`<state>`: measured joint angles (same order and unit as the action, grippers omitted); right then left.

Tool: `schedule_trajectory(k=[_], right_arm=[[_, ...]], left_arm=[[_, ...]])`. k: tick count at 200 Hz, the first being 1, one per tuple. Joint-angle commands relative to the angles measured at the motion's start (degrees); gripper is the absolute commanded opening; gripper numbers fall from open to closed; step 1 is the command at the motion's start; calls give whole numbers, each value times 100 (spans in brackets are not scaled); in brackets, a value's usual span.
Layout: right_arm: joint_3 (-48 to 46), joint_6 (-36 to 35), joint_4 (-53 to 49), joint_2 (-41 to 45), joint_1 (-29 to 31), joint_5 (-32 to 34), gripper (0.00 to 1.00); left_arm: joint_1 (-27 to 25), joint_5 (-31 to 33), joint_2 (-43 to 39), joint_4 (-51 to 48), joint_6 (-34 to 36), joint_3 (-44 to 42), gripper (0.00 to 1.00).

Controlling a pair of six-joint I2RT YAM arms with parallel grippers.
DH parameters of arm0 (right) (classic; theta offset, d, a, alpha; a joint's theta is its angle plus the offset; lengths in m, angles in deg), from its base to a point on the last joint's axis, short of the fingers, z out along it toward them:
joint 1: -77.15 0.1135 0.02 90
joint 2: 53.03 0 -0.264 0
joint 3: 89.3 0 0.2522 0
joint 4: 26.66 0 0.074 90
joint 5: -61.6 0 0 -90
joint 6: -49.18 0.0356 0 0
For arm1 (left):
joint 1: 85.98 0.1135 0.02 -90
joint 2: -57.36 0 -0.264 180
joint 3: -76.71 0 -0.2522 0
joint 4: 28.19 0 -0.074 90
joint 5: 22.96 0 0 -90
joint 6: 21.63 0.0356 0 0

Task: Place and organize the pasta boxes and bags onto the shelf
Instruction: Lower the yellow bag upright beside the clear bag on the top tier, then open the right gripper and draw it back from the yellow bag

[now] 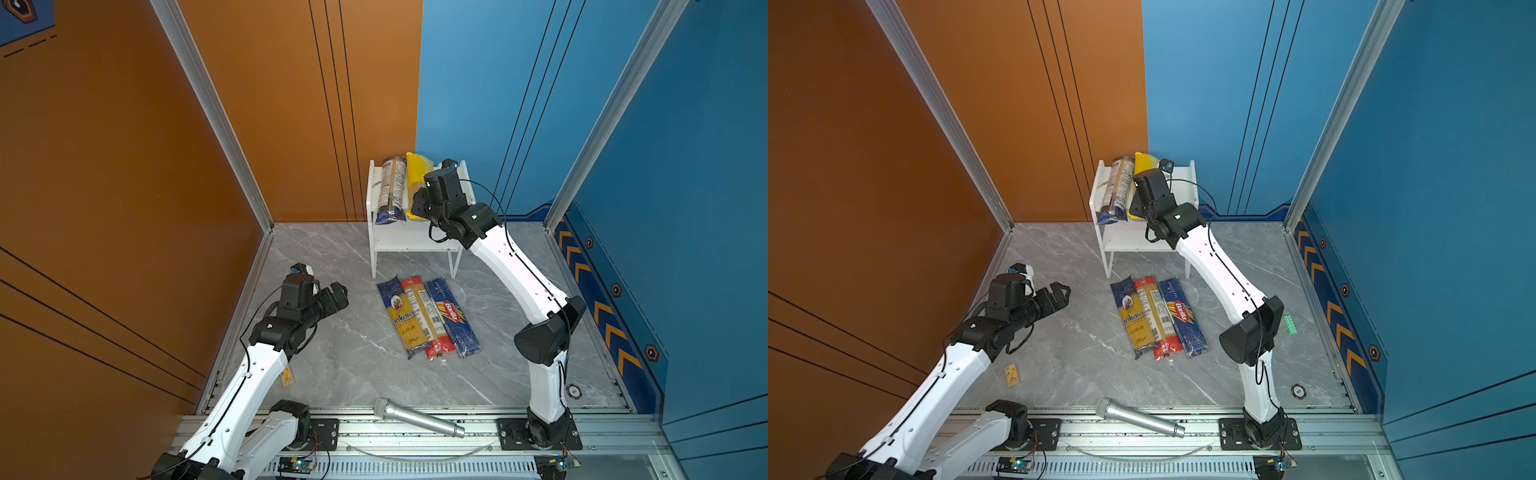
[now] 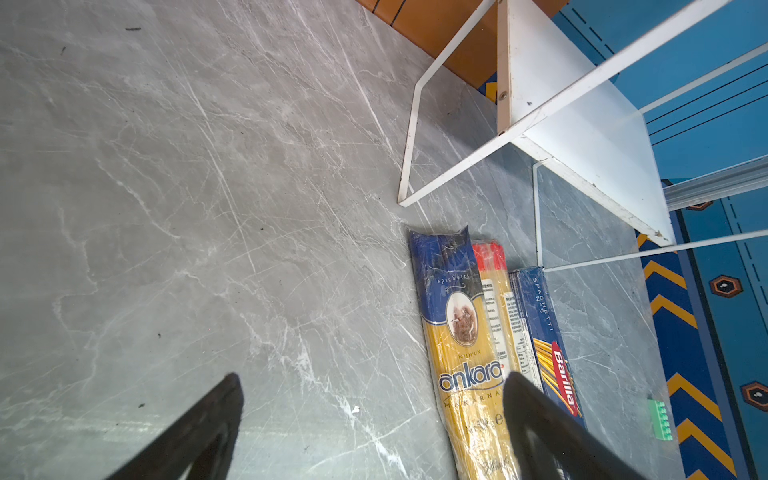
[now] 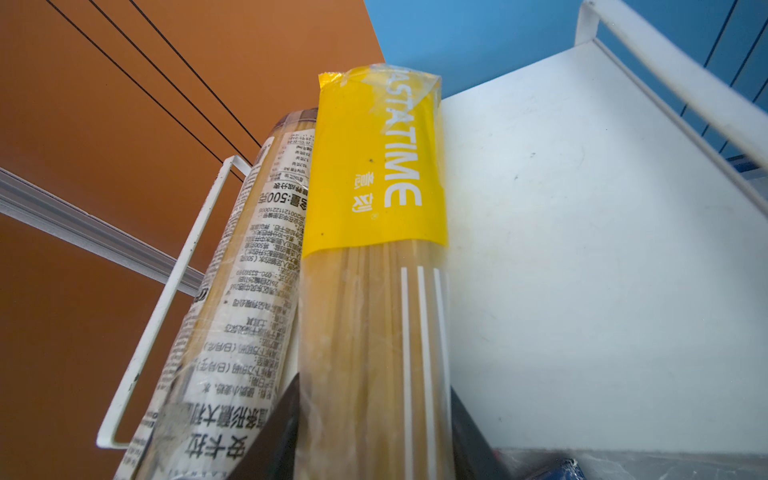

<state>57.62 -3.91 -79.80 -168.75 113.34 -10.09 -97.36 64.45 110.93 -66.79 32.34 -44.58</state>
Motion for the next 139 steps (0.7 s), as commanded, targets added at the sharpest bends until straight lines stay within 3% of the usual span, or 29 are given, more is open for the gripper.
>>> schedule_trajectory(k=[1, 65, 139], right_arm=[[-93, -144, -42, 56, 54, 153, 48], [-90, -295, 8, 80, 28, -79, 61], [-1, -1011, -67, 425, -111, -536, 76]], left_arm=[[-35, 118, -100, 41, 41, -112, 98], [-40, 130, -136, 40, 48, -86, 98], [-47, 118, -86, 19, 35, -30, 98]])
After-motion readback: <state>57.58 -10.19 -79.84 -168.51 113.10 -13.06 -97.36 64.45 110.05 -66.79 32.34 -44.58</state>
